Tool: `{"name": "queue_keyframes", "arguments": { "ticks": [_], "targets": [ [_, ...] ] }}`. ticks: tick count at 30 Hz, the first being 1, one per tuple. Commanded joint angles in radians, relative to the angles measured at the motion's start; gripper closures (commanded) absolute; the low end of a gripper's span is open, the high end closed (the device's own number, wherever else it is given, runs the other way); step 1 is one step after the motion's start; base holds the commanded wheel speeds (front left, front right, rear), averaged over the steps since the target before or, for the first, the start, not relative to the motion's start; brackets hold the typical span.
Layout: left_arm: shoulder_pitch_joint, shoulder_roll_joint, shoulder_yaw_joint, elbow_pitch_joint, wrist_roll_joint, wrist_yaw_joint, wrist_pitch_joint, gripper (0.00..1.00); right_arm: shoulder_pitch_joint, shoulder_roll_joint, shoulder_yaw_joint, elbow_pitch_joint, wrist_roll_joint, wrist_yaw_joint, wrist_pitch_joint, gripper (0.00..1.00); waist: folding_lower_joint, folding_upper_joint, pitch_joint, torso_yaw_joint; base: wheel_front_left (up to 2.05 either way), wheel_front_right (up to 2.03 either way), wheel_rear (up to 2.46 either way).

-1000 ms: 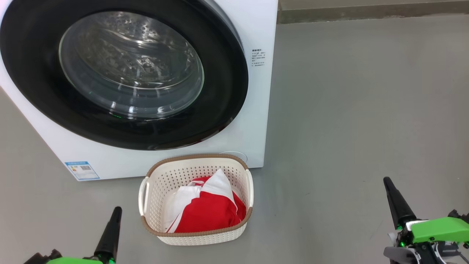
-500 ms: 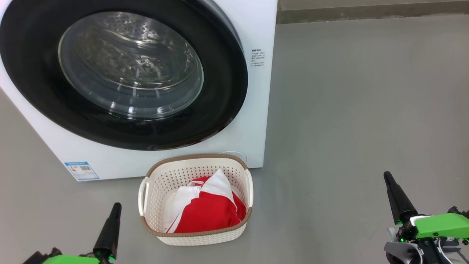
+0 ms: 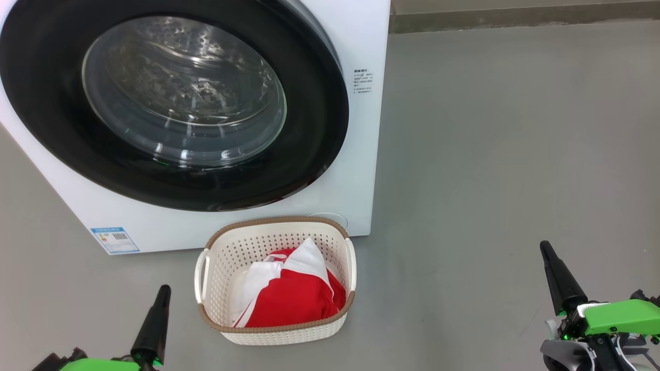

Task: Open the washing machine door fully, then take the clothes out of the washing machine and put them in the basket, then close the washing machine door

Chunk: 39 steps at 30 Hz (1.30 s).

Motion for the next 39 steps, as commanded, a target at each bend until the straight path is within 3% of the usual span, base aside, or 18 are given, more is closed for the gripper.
{"name": "queue_keyframes", "arguments": {
  "ticks": [1,39],
  "targets": [
    [-0.042,0.009,0.037,-0.028,-0.006,-0.007,0.005,1.0,-0.043,-0.016,0.016,-0.031,0.007,0.001,0.005,1.0,0.0,-0.0001,0.0,0.0,0.0,0.0,0.0],
    [-0.042,0.009,0.037,-0.027,-0.006,-0.007,0.005,1.0,-0.043,-0.016,0.016,-0.031,0.007,0.001,0.005,1.0,0.0,-0.0001,0.0,0.0,0.0,0.0,0.0]
  ]
}}
